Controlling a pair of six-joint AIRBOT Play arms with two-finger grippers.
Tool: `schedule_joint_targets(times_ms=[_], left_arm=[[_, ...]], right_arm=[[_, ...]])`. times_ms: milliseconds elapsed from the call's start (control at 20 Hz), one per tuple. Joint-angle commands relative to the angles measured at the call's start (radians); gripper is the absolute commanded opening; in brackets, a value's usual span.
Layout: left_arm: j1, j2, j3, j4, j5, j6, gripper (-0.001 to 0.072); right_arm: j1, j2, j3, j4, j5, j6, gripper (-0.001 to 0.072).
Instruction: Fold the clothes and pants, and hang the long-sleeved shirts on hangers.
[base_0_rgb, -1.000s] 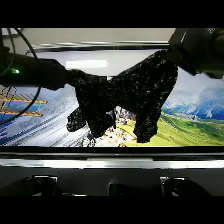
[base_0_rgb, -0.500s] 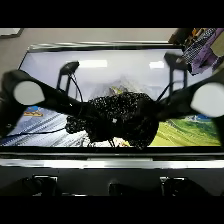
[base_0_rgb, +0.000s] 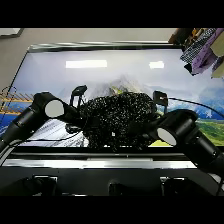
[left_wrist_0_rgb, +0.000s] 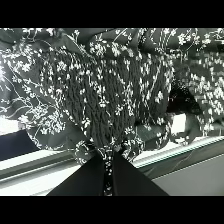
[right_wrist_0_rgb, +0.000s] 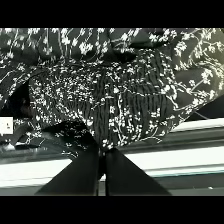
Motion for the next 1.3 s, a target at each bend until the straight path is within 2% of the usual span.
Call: schedule_joint_targets(times_ms=[0, 50, 100, 150, 250, 350, 450, 650, 800, 850, 950, 1050, 1250], left_arm=[[0.000, 0.000, -0.013, -0.005, 0.023, -0.008, 0.0045], [0.001, 0.000, -0.013, -0.004, 0.024, -0.008, 0.0144], [0.008, 0.000, -0.013, -0.006, 0.020, -0.008, 0.0346], [0.023, 0.002, -0.011, -0.013, 0.010, -0.008, 0.0513], [0.085, 0.022, 0.000, -0.011, -0.027, -0.004, 0.0618], [0.194, 0.075, 0.002, 0.015, -0.043, 0.026, 0.0620], [0.359, 0.145, 0.002, 0.108, -0.063, 0.082, 0.0620], [0.750, 0.219, 0.002, 0.200, -0.092, 0.325, 0.0616], [0.959, 0.216, 0.001, 0.203, -0.119, 0.451, 0.0615], [1.009, 0.212, 0.001, 0.203, -0.103, 0.474, 0.0614], [1.089, 0.201, 0.002, 0.219, -0.041, 0.431, 0.0617], [1.207, 0.179, 0.004, 0.224, -0.004, 0.454, 0.0617], [1.527, 0.060, 0.113, 0.192, -0.003, 0.579, 0.0616]], right_arm=[[0.008, -0.026, -0.018, -0.035, -0.039, 0.054, 0.0028], [0.009, -0.038, -0.018, -0.025, -0.055, 0.053, 0.0028], [0.008, -0.045, -0.018, -0.011, -0.073, 0.053, 0.0029], [0.009, -0.048, -0.018, -0.003, -0.094, 0.054, 0.0029], [0.008, -0.047, -0.016, 0.004, -0.106, 0.060, 0.0029], [0.008, -0.047, -0.016, 0.016, -0.097, 0.056, 0.0029], [0.008, -0.047, -0.016, 0.023, -0.095, 0.037, 0.0029], [0.008, -0.047, -0.016, 0.040, -0.098, 0.023, 0.0029], [0.008, -0.047, -0.016, 0.041, -0.098, 0.011, 0.0029], [0.008, -0.047, -0.016, 0.041, -0.097, 0.008, 0.0030], [0.008, -0.047, -0.016, 0.041, -0.097, 0.004, 0.0030], [0.008, -0.047, -0.016, 0.041, -0.097, 0.003, 0.0030], [0.008, -0.047, -0.016, 0.041, -0.097, 0.004, 0.0030]])
